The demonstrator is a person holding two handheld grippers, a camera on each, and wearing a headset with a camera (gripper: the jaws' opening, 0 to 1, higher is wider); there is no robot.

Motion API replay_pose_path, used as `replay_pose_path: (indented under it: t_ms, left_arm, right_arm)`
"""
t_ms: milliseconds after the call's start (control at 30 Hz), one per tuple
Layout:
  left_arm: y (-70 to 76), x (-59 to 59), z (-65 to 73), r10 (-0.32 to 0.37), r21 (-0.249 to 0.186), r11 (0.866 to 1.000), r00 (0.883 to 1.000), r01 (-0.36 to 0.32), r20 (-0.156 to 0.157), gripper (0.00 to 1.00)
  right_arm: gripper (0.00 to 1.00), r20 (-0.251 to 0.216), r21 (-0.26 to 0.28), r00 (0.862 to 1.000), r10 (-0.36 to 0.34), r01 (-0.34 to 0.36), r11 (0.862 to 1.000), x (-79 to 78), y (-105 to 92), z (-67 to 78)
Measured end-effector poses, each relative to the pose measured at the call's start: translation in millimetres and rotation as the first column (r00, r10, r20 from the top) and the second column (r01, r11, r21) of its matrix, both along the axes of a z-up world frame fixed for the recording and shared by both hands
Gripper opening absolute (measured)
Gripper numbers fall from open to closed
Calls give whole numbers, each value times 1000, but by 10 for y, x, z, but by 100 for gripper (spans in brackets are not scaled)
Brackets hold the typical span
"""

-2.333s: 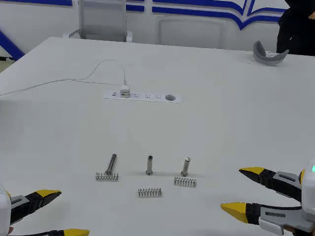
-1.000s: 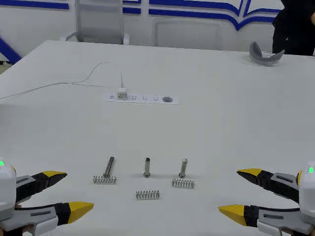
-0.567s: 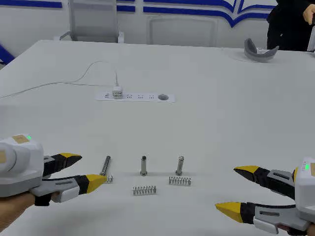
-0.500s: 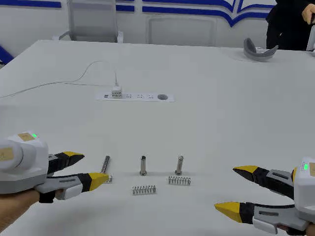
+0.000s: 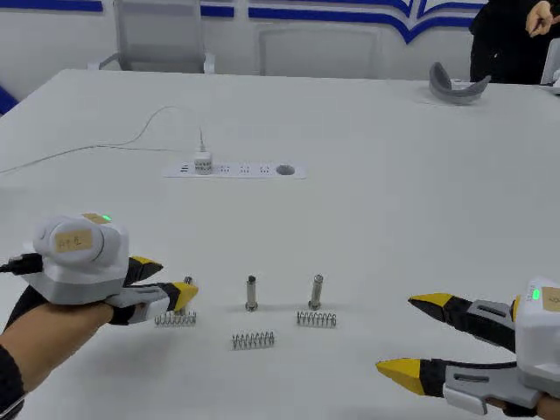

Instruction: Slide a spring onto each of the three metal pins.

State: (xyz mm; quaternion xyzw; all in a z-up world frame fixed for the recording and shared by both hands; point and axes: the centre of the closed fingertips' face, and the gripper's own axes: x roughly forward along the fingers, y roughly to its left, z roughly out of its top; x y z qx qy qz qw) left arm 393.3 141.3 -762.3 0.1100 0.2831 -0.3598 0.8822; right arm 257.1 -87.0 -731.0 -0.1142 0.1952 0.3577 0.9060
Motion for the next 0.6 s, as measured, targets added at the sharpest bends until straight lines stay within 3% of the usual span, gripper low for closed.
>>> replay_pose_path:
  t_ms: [167, 600]
  left_arm:
    - [17, 72, -149, 38, 66, 997, 999, -36, -35, 32]
    - [-69, 142, -289, 65, 127, 990, 995, -54, -80, 21]
  right_arm:
    - [59, -3, 1, 1000, -4, 4, 1000, -9, -1, -12]
    - [59, -12, 1, 1000, -7, 7, 1000, -16, -13, -49]
